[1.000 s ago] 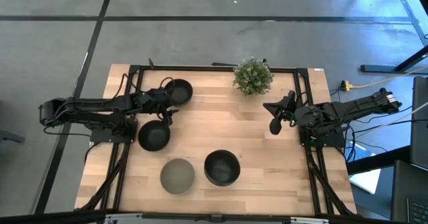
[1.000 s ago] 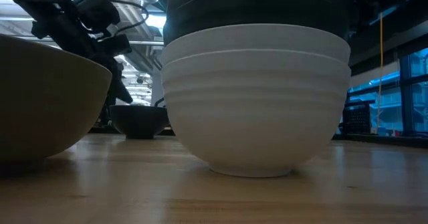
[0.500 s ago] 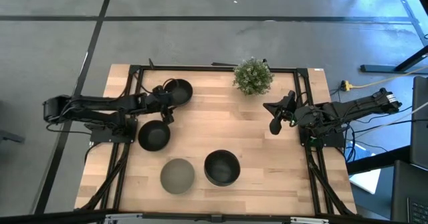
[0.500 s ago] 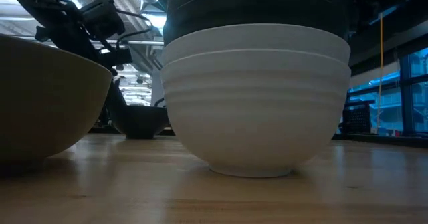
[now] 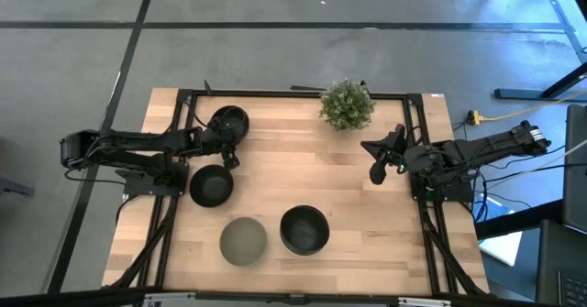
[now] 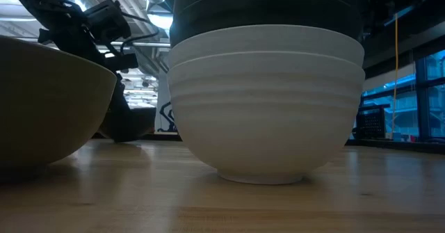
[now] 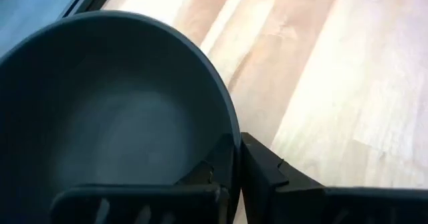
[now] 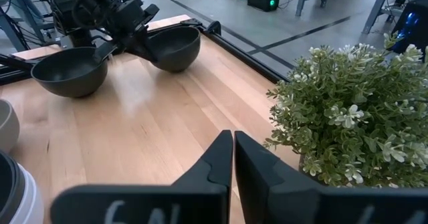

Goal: Nest bowls inside each other
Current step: Stack the black bowl on top of the black bowl

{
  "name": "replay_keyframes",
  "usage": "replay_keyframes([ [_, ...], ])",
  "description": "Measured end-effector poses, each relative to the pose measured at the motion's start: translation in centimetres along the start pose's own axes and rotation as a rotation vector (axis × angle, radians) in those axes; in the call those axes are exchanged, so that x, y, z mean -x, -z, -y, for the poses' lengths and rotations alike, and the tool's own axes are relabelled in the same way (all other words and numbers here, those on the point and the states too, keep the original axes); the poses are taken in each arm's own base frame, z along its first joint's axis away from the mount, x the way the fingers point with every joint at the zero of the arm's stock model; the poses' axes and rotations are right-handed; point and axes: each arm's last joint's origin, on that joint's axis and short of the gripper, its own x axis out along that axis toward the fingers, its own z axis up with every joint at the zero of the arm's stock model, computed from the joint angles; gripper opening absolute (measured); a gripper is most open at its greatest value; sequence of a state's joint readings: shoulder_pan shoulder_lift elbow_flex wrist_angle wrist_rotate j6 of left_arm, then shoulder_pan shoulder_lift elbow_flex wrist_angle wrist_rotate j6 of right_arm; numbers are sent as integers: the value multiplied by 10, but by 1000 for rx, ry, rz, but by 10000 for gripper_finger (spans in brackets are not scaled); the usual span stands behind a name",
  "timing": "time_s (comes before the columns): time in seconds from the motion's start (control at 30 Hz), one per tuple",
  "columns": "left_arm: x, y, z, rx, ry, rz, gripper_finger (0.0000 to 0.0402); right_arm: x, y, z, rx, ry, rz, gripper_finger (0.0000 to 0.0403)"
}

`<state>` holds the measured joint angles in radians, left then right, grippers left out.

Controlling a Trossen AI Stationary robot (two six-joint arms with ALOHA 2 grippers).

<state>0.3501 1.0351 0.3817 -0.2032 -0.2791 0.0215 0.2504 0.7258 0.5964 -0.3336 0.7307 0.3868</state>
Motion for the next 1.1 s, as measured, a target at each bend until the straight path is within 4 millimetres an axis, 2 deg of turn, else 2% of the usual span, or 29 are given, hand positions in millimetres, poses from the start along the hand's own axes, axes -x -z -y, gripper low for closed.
replay_keyframes([
  [0.17, -1, -1, -5, 66, -3, 5, 6, 0, 0, 0, -1, 0, 0, 19],
  [0.27, 2, -14, -9, 95, 39, 38, 4, 0, 0, 0, -1, 0, 0, 19],
  [0.43, 21, -54, -17, 121, 194, 140, 3, 0, 0, 0, -1, 0, 0, 19],
  [0.6, 60, -103, -17, 118, 528, 251, 2, 0, 0, 0, -3, 0, 0, 19],
  [0.73, 100, -136, -3, 46, 796, 338, 2, 0, 0, 0, -5, -1, 0, 19],
  [0.87, 132, -154, 18, -42, 928, 358, 2, 0, 0, 0, -31, -1, 0, 19],
  [1.0, 148, -163, 44, -99, 1032, 333, 2, 0, 0, 0, -39, -1, -1, 19],
  [1.1, 147, -163, 68, -148, 1087, 284, 2, 0, 0, 0, -56, -3, -2, 19],
])
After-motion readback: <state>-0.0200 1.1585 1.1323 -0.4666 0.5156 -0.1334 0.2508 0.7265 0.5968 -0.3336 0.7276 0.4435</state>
